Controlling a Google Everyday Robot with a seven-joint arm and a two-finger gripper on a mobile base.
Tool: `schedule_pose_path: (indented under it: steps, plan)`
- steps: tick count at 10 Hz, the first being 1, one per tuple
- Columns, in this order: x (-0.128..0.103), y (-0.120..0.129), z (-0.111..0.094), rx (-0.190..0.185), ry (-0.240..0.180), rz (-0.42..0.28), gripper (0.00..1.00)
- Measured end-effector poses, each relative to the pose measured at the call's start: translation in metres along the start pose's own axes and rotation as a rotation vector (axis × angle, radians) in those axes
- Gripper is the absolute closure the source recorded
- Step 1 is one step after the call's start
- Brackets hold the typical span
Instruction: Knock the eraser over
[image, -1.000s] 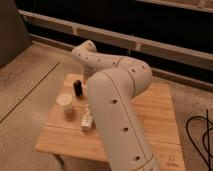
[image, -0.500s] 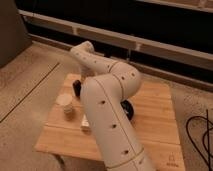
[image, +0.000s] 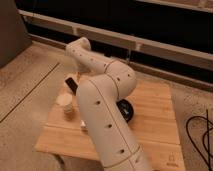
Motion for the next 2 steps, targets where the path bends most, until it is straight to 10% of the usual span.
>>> schedule_pose_path:
  steps: [2]
  plan:
    - [0.0012, -0.0022, -0.003, 0.008, 0.001, 0.007, 0.35]
